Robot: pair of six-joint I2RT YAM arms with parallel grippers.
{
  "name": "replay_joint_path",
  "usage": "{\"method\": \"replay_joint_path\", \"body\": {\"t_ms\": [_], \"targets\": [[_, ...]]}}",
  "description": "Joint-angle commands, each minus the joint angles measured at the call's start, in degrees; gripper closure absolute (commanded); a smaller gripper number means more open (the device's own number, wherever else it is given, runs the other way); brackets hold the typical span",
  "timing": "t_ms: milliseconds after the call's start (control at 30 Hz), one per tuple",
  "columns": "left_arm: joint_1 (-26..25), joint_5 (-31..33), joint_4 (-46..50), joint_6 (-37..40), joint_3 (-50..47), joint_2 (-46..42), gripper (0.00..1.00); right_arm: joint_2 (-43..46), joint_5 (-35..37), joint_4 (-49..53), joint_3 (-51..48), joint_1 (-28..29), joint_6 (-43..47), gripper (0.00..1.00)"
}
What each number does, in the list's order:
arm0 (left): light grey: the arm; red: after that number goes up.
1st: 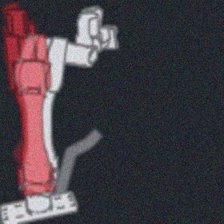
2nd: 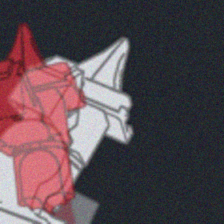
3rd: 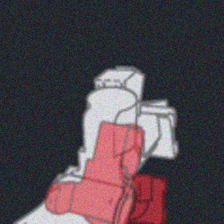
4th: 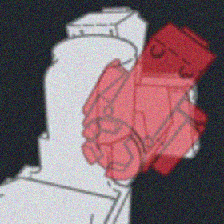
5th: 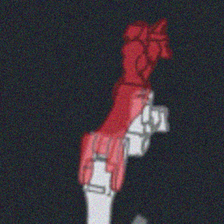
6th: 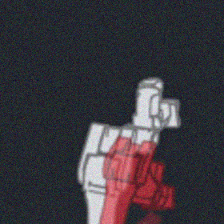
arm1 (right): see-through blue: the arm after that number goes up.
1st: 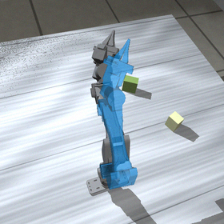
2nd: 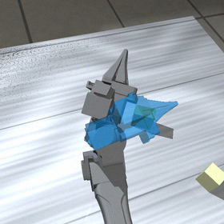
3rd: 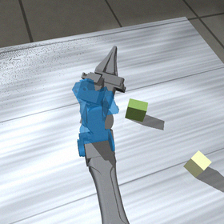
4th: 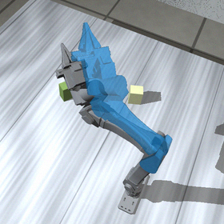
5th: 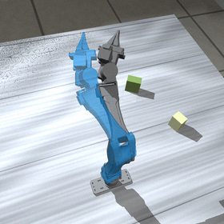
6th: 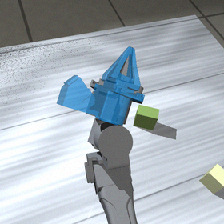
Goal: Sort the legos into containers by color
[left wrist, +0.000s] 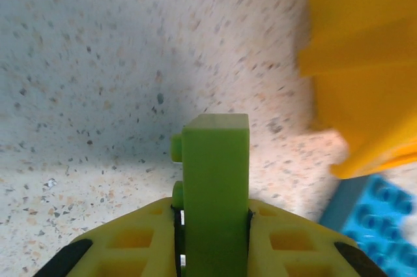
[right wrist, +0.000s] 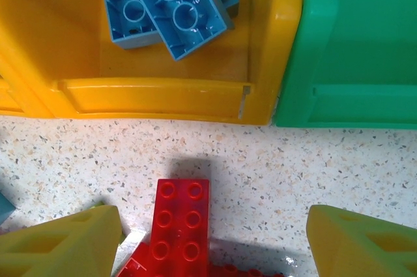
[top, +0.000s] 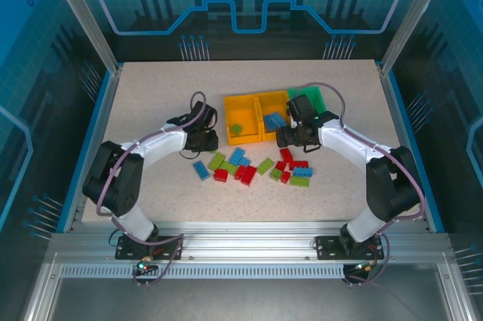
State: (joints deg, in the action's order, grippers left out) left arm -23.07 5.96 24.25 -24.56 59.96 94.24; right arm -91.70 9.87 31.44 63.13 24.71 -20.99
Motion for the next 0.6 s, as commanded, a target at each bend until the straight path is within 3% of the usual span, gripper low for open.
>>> {"method": "replay_joint_path", "body": {"t_ms": [0,133,300,567], "targets": [[-0.69,0.02,-1.10,-2.29,4.04,-4.70,0.79,1.92,-0.66,-0.37,-1.12,-0.37,-0.80,0.23],[-3.13,-1.99,-4.40,-1.45,8.70,-4.17,0.77,2.22,-1.13,-1.10,-1.55,0.22,-1.12,0.23],[-4.61,-5.50,-3.61,-1.36,17.53,4.14,0.73,2.66,-1.82,-1.89,-2.07,1.45,-0.81,0.23],[-4.61,-5.78,-3.60,-2.75,23.99,13.69,0.70,4.14,-2.14,-0.72,-3.30,3.90,1.82,0.23]]}}
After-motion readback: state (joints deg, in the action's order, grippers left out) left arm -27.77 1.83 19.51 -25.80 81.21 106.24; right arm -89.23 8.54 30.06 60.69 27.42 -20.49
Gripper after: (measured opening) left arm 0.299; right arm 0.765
